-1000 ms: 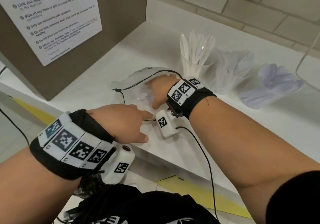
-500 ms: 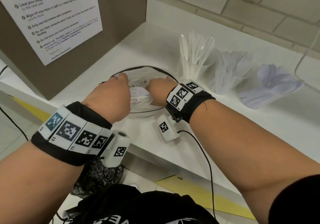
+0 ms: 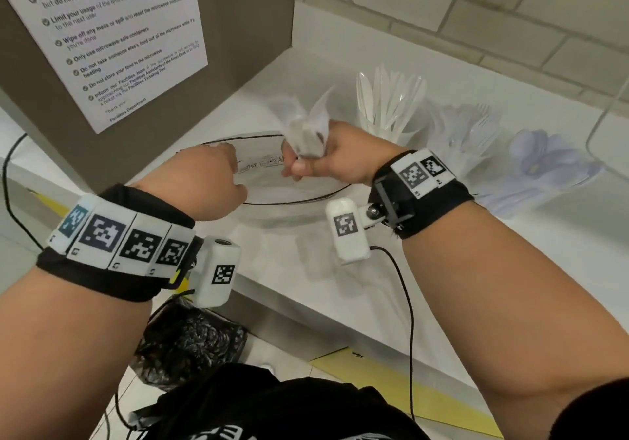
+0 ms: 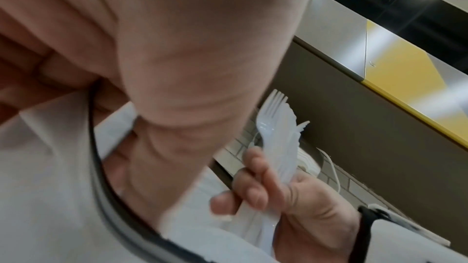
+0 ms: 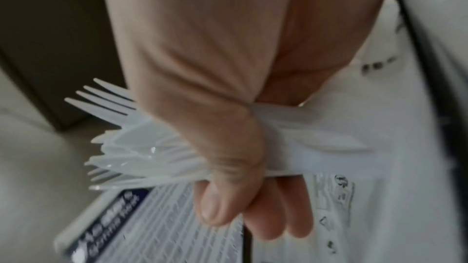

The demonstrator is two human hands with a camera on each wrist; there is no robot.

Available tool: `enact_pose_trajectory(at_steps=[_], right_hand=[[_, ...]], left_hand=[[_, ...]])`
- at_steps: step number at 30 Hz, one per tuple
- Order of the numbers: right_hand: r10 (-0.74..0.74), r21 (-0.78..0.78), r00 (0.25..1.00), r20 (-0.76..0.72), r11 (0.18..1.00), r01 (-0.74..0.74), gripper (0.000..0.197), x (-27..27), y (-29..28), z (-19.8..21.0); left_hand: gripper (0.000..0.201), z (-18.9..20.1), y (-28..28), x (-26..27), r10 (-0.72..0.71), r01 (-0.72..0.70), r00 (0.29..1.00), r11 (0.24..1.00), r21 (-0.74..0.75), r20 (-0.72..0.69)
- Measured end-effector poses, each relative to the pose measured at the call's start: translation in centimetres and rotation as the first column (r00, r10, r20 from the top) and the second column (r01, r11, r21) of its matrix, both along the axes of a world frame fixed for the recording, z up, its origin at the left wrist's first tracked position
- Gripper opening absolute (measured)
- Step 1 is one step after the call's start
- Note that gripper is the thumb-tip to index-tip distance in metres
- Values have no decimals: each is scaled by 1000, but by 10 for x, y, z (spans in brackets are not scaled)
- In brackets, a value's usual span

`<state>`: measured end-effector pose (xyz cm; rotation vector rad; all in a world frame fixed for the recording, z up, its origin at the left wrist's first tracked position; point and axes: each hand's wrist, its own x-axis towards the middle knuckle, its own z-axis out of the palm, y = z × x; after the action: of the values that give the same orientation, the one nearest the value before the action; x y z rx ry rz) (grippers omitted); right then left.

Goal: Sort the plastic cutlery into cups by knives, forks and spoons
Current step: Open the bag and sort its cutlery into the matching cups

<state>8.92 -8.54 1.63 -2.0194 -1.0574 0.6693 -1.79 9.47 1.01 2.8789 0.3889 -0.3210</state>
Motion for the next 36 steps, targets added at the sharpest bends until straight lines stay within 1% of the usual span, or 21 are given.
enact_pose_trajectory(at_steps=[3, 6, 9, 12, 14, 16, 18, 20, 22, 24, 25, 26, 27, 28, 29, 30, 31, 32, 33, 34, 36], right_hand=[[10, 342, 976, -219, 937, 67, 7, 2, -10, 2], [27, 575, 908, -417, 782, 241, 4, 7, -13, 2], [74, 606, 813, -578, 705, 367, 5, 11, -21, 0], [153, 628, 735, -661, 648, 430, 5, 15, -29, 0], [196, 665, 693, -693, 544, 511, 4, 16, -32, 5], [206, 668, 649, -733, 400, 628, 3, 18, -37, 11], [185, 645, 622, -761, 315, 696, 2, 19, -43, 13], [126, 598, 593, -795, 320, 734, 7, 18, -49, 11], [65, 540, 555, -829, 347, 767, 19, 15, -53, 7], [35, 501, 523, -852, 349, 792, 22, 11, -56, 1], [16, 491, 519, -855, 350, 798, 21, 9, -58, -2], [-16, 481, 518, -855, 348, 804, 19, 7, -59, -4], [-61, 474, 522, -851, 340, 812, 17, 5, -60, -5], [-111, 473, 531, -840, 329, 817, 16, 4, -60, -5], [-160, 482, 546, -822, 316, 817, 16, 3, -60, -2], [-201, 500, 569, -797, 308, 810, 16, 1, -59, 3], [-234, 525, 596, -769, 302, 796, 16, 0, -58, 9], [-260, 552, 621, -739, 296, 780, 15, -1, -56, 16], [-284, 579, 647, -708, 292, 761, 14, -3, -56, 22], [-307, 603, 671, -675, 295, 742, 13, -4, -55, 28], [-332, 638, 709, -622, 310, 705, 11, -9, -53, 36]], left_hand=[[52, 4, -4, -4, -118, 123, 976, 992, 13, -184], [45, 2, -16, -4, -138, 173, 943, 980, 93, -304], [44, -1, -19, 5, -56, 128, 933, 975, 181, -356], [45, -3, -8, 18, -28, 123, 946, 953, 277, -324], [46, -11, 5, 29, -21, 129, 949, 936, 328, -315], [52, -21, 22, 39, 48, 57, 955, 939, 338, -294], [61, -26, 39, 48, 163, -78, 955, 945, 319, -248], [69, -23, 43, 53, 275, -222, 944, 939, 264, -184], [61, -6, 27, 50, 343, -313, 934, 918, 242, -95], [52, 7, 11, 42, 370, -379, 925, 898, 222, 83], [48, 12, 6, 36, 347, -393, 907, 901, 182, 240], [43, 14, 1, 30, 274, -349, 863, 931, 109, 424], [38, 19, -9, 23, 202, -241, 805, 971, -4, 558], [34, 23, -21, 18, 198, -82, 761, 974, -210, 618], [31, 24, -32, 19, 286, 55, 769, 862, -505, 572], [30, 25, -44, 22, 385, 104, 836, 591, -800, 392], [33, 25, -53, 27, 409, 39, 902, 242, -969, 139], [40, 24, -60, 35, 339, -109, 932, -75, -991, -128], [50, 21, -64, 42, 221, -265, 918, -273, -925, -329], [58, 19, -70, 47, 113, -374, 892, -359, -855, -438], [68, 18, -81, 51, -2, -470, 862, -372, -800, -506]])
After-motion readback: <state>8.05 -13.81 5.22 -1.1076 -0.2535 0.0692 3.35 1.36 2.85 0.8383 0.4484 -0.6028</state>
